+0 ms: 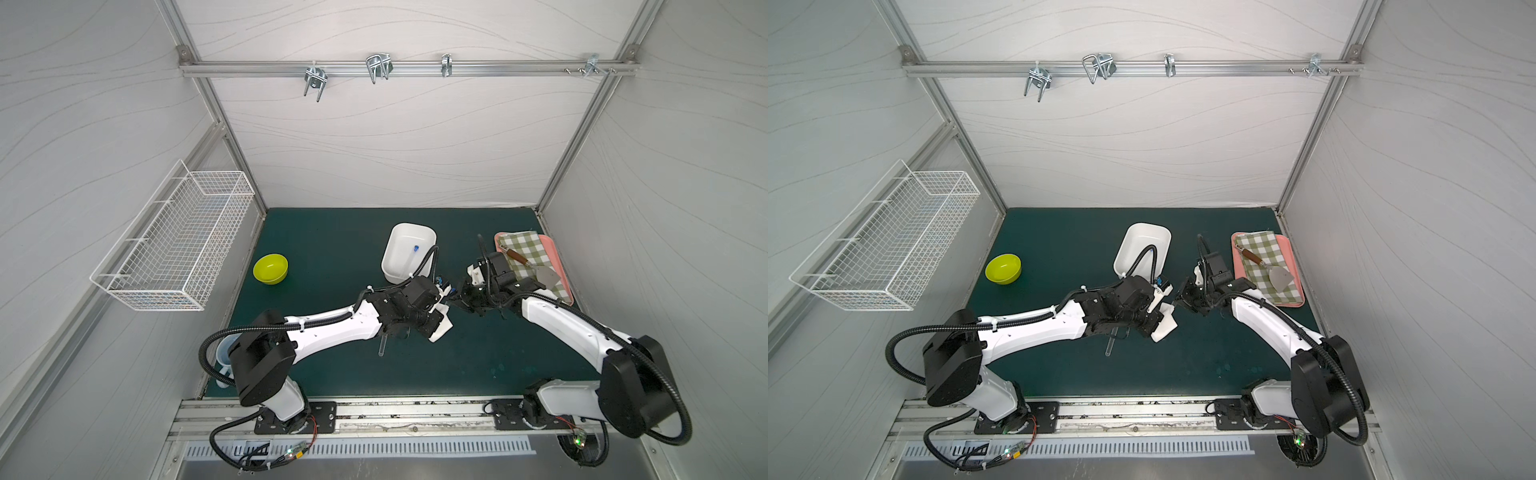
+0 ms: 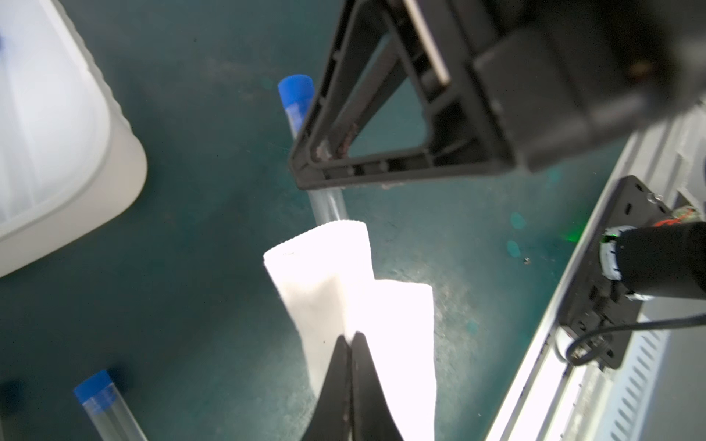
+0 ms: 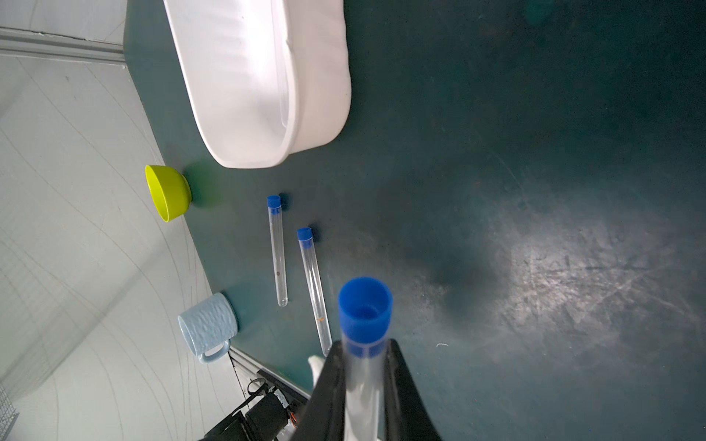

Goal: Wipe the exteriors of test tubes
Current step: Wipe the dirt from the test tube.

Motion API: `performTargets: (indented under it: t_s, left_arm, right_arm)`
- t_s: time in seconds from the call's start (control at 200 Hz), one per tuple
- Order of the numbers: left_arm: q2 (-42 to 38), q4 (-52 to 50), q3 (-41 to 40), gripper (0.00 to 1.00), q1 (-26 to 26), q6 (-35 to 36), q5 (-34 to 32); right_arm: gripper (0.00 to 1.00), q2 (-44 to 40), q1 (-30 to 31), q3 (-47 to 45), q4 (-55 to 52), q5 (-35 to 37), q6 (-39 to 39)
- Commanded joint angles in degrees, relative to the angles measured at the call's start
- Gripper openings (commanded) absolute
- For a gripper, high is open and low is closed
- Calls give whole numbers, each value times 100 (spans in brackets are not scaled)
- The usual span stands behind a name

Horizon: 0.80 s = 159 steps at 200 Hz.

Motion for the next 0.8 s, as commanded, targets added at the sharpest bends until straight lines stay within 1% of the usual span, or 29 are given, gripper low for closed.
performTargets:
  t_s: [0.0,0.185,0.31,0.615,0.79]
  left_arm:
    - [109,238,193,11,-14,-150,-125]
    - [125,410,155,20,-14,-227,142]
    - [141,415,171,26,-10,-269,145]
    - [257,349,141,31,-14,-378,53]
    - [301,352,148,31,-14,-389,88]
  right_arm:
    - [10,-102,53,-22,53,20,159]
    - [10,-111,112,-22,83,50,193]
    - [10,-116,143,-13,94,61,222]
    - [9,-161,174,-4,202,-47,341]
    - [9,-234,176,38,233,-66,401]
